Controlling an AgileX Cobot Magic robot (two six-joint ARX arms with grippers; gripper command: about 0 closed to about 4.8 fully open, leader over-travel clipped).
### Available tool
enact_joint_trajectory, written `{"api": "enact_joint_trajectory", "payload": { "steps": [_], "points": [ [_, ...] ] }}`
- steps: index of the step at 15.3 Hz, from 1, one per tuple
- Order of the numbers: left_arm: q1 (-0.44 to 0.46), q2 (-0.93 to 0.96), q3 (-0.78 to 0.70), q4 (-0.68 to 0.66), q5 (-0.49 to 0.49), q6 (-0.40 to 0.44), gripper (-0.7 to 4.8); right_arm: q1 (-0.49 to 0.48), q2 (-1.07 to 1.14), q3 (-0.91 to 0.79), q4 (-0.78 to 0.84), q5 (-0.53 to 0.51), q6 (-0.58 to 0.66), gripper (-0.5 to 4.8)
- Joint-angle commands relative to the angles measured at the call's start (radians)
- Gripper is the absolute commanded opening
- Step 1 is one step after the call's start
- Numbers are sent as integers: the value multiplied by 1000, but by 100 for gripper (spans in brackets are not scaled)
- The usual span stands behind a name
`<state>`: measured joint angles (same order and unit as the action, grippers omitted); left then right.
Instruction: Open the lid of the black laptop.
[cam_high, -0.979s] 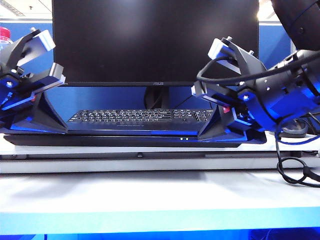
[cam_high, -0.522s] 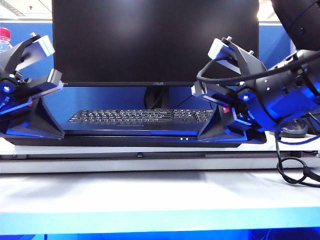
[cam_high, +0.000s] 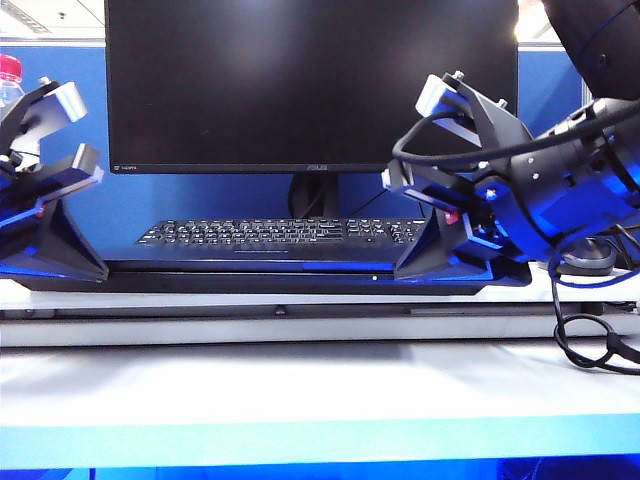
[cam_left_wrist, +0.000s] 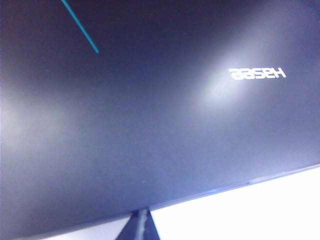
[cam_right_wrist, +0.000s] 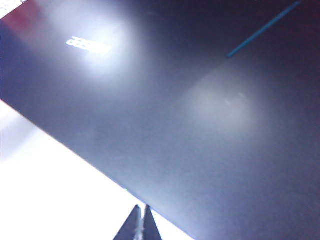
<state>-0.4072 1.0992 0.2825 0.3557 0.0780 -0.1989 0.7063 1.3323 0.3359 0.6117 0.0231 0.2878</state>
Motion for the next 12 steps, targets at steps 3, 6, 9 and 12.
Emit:
{"api": "enact_joint_trajectory", "payload": {
  "steps": [3,6,9,12],
  "points": [
    [5,1,1,36,-24,5,-4,0,-2,3,37,4,-3,-1],
    [5,1,1,50,-24,4,-4,-1,-2,3,29,31,-4,-1],
    [5,1,1,54,-25,4,-4,-2,-2,3,30,31,-5,-1],
    [5,1,2,75,-14,1,-4,-8,-2,3,33,69,-31,-1]
  ]
}}
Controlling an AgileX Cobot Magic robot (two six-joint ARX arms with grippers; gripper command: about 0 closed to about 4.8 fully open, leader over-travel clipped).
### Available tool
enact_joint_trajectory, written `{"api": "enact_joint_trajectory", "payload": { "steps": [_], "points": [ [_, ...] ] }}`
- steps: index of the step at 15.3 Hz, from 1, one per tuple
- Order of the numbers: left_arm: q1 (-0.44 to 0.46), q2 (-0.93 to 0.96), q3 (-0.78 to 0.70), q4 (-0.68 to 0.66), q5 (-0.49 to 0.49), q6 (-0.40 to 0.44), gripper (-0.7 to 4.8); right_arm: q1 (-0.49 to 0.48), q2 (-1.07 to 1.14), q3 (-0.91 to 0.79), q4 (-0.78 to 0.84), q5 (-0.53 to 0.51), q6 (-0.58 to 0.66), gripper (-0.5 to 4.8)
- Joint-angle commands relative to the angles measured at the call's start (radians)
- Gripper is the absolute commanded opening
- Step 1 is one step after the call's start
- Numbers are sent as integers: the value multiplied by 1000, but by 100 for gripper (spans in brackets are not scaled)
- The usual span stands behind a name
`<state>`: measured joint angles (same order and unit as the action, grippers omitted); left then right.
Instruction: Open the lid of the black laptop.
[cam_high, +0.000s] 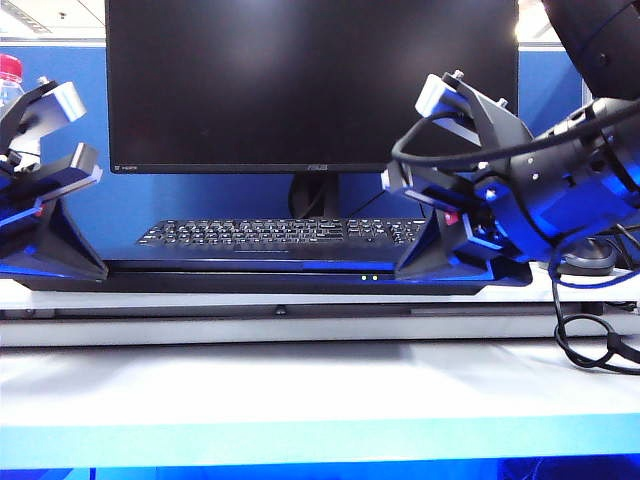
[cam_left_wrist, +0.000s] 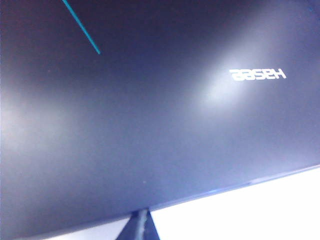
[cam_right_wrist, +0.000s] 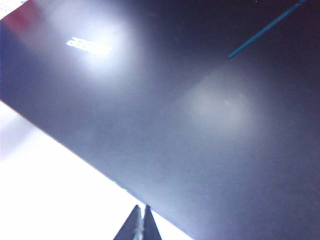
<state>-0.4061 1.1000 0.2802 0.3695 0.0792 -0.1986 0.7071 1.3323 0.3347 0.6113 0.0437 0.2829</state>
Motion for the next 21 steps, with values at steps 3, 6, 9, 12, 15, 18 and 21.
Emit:
{"api": "enact_joint_trajectory", "payload": {
  "steps": [3,6,9,12,15,18,21],
  "points": [
    [4,0,5,67,-11,1,-4,-39,-2,5,47,34,-25,-1],
    [4,0,5,67,-12,1,-4,-39,-2,5,84,32,-24,-1],
    [4,0,5,69,-12,1,-4,-48,-2,7,106,25,-24,-1],
    [4,0,7,107,-11,0,-4,-52,-2,7,119,25,-25,-1],
    [4,0,42,108,13,0,-4,-52,-3,17,125,21,-25,-1],
    [4,0,81,109,13,3,-4,-52,-3,48,126,8,-25,-1],
    [4,0,113,110,13,5,-4,-53,-3,92,120,4,-26,-1]
  ]
}}
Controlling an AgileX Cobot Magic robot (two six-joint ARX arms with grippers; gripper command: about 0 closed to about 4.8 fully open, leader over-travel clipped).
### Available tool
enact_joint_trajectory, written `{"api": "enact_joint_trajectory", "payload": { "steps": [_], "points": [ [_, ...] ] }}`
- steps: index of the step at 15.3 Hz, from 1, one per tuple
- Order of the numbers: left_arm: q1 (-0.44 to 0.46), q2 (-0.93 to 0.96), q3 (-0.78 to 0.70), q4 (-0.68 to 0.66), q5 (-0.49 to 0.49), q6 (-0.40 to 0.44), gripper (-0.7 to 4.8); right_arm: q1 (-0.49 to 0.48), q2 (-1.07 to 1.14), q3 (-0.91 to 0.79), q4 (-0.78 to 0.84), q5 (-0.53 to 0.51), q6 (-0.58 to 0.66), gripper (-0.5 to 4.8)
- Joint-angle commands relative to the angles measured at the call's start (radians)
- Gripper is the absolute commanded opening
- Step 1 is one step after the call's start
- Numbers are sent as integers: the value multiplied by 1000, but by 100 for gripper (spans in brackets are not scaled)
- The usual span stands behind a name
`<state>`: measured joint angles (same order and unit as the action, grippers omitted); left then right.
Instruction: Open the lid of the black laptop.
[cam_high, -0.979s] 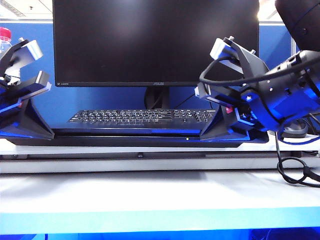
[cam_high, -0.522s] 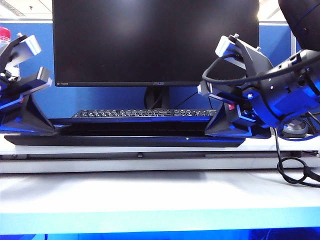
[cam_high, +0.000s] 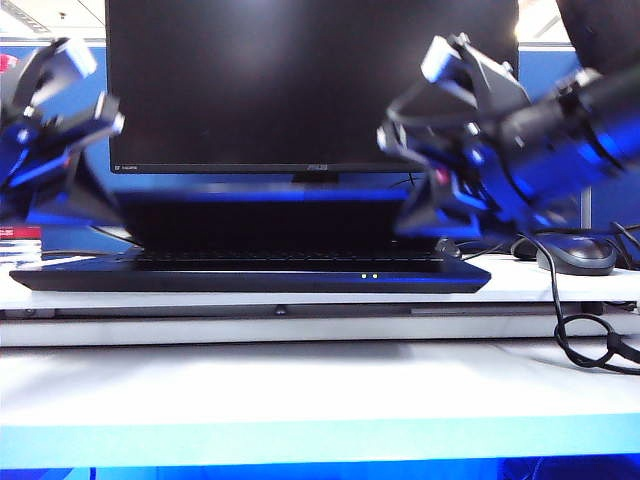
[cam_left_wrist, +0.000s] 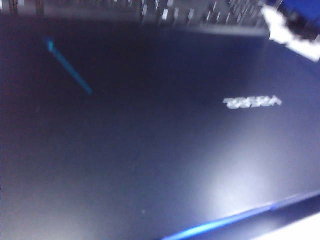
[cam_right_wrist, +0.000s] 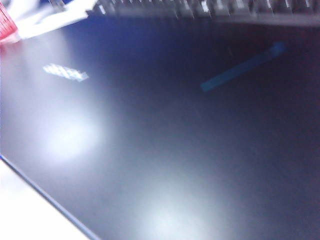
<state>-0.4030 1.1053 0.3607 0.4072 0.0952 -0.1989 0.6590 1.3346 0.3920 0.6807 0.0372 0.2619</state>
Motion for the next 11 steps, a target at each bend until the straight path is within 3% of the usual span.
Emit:
{"api": "enact_joint_trajectory", "payload": {
  "steps": [1,5,11],
  "points": [
    [1,-6,46,72,-3,10,-4,-5,-5,47,48,11,-9,-1],
    [2,-6,122,57,-4,69,-4,-6,-5,97,11,11,-31,-1],
    [46,-6,185,61,3,74,-4,-67,-5,169,1,-15,-38,-1]
  ]
}}
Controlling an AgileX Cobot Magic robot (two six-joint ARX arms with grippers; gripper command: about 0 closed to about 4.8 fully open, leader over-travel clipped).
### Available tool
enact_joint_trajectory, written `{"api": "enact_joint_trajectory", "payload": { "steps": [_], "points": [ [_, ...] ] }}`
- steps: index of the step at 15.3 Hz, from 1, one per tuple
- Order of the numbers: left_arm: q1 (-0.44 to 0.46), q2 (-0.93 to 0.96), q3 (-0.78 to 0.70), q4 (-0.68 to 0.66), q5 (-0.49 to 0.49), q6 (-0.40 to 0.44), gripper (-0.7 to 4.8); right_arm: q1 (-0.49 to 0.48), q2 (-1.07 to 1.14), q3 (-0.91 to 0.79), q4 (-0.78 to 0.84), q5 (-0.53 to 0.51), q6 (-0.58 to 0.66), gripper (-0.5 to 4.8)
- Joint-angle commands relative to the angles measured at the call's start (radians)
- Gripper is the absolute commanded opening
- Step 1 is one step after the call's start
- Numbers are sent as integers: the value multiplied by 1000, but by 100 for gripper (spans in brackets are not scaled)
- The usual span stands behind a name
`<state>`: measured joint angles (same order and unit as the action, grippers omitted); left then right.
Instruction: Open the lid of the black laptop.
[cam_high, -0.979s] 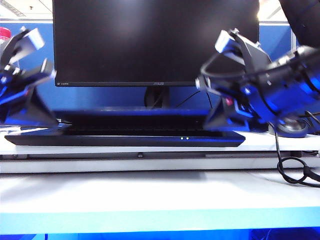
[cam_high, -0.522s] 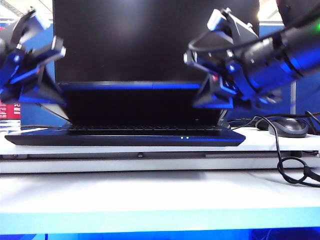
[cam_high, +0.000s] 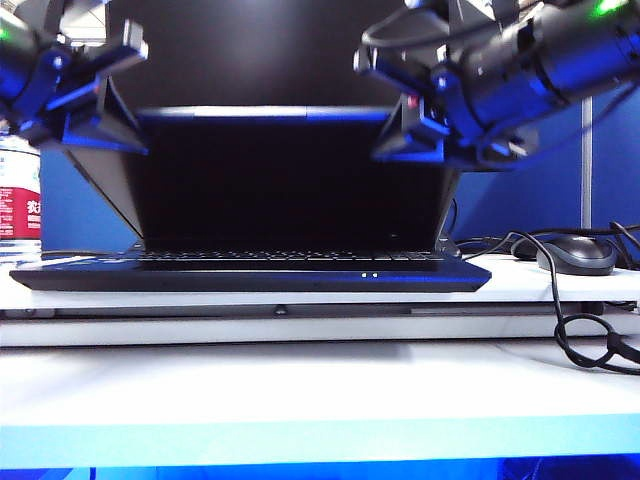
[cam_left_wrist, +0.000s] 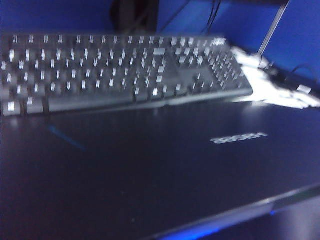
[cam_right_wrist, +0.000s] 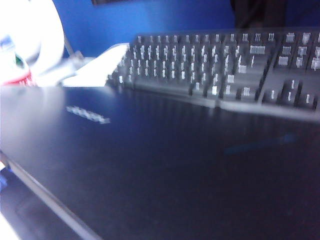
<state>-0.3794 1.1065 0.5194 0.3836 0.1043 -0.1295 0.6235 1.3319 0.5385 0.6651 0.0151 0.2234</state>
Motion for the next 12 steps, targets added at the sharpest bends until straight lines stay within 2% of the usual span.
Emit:
{"api": "enact_joint_trajectory", "payload": {
  "steps": [1,7,9,12],
  "points": [
    [38,-7,32,88,18,5,-4,-40,-2,35,14,5,0,-1],
    [42,-7,113,88,30,31,-4,-57,-2,133,-21,1,-26,-1],
    [43,6,166,81,32,52,-4,-58,-1,188,-59,2,-75,-1],
    [43,85,233,83,54,70,-4,-109,3,275,-116,-22,-78,-1]
  ]
}}
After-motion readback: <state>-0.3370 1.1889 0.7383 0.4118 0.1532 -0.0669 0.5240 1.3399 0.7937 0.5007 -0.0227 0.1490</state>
